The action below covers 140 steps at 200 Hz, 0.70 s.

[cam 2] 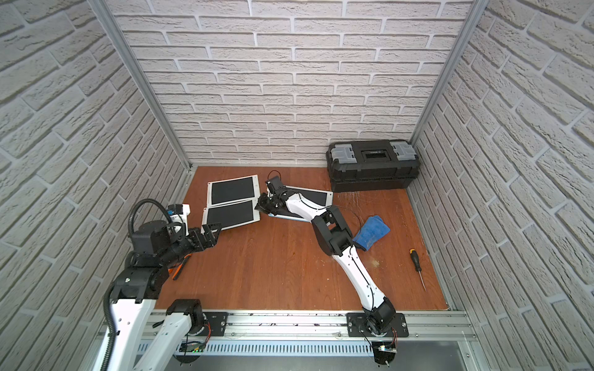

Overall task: Wipe the drawing tablet
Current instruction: Place the drawing tablet at the center of the board, then move the drawing tablet to the center of the board.

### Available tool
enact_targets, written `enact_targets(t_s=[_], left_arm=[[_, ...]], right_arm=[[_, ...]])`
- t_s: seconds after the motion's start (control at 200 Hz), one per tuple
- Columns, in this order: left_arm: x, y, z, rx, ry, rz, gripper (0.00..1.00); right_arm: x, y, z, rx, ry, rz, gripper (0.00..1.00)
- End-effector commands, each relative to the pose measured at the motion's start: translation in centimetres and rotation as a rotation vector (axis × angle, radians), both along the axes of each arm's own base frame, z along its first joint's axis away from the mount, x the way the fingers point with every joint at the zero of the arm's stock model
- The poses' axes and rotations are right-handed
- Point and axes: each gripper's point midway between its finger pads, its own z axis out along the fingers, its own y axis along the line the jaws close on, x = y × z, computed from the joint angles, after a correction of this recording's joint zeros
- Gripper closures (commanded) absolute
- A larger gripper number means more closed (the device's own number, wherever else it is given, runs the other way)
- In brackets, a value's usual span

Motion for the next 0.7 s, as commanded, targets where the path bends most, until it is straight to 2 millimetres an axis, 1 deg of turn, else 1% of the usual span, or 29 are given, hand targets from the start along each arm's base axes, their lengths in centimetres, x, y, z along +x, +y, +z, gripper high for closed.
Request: enact_targets(t_s=[0.0, 0.075, 0.11, 0.12, 0.16, 0.265, 0.345, 0.4, 0.47, 0.49, 0.51, 0.555, 0.565, 0.57, 0.58, 0.64, 0.695], left_arm=[[0.3, 0.1, 0.9, 0.003, -0.038, -0.004, 0.02], [0.3, 0.1, 0.8, 0.003, -0.036, -0.003, 0.02], [0.3, 0.1, 0.8, 0.002, -0.036, -0.004, 0.02], [0.3, 0.1, 0.8, 0.002, -0.037, -0.004, 0.02], [0.3, 0.0, 0.8, 0.001, -0.036, -0.006, 0.02], [0.3, 0.1, 0.9, 0.009, -0.043, -0.010, 0.02], [0.3, 0.0, 1.0, 0.004, -0.050, -0.019, 0.02], [0.4, -0.3, 0.8, -0.014, -0.046, -0.039, 0.02], [0.6, -0.5, 0.5, -0.042, -0.032, -0.042, 0.02], [0.7, -0.5, 0.4, -0.048, -0.028, -0.043, 0.02], [0.8, -0.5, 0.3, -0.054, -0.024, -0.043, 0.02], [0.8, -0.6, 0.2, -0.058, -0.018, -0.048, 0.02], [0.9, -0.6, 0.1, -0.058, -0.016, -0.047, 0.02], [0.9, -0.6, 0.1, -0.057, -0.016, -0.048, 0.02], [0.9, -0.6, 0.1, -0.057, -0.014, -0.046, 0.02], [1.0, -0.4, 0.0, -0.051, -0.011, -0.041, 0.02], [1.1, -0.4, 0.1, -0.054, -0.015, -0.042, 0.02]], right_arm=[[-2.0, -3.7, -5.6, -0.213, 0.133, -0.042, 0.68], [-1.9, -3.8, -4.5, -0.233, 0.107, -0.023, 0.42], [-1.9, -3.9, -4.1, -0.238, 0.098, -0.015, 0.32], [-1.9, -3.9, -3.9, -0.239, 0.095, -0.012, 0.30], [-2.0, -3.9, -3.4, -0.245, 0.084, 0.004, 0.28], [-3.0, -4.8, -1.9, -0.270, 0.067, 0.047, 0.27], [-4.0, -6.4, 0.2, -0.279, 0.020, 0.058, 0.27], [-4.7, -7.6, 2.2, -0.271, -0.026, 0.062, 0.28], [-6.1, -9.9, 3.7, -0.267, -0.050, 0.072, 0.29], [-6.5, -10.6, 4.5, -0.261, -0.064, 0.075, 0.30], [-6.9, -11.3, 4.8, -0.259, -0.070, 0.076, 0.30], [-7.9, -12.9, 6.2, -0.245, -0.097, 0.079, 0.31], [-8.0, -13.3, 6.2, -0.245, -0.097, 0.079, 0.31], [-8.2, -13.5, 6.8, -0.240, -0.107, 0.078, 0.31], [-8.4, -13.9, 7.1, -0.237, -0.115, 0.077, 0.31], [-9.7, -16.3, 8.1, -0.246, -0.144, 0.067, 0.32], [-10.7, -18.7, 8.5, -0.280, -0.164, 0.044, 0.33]])
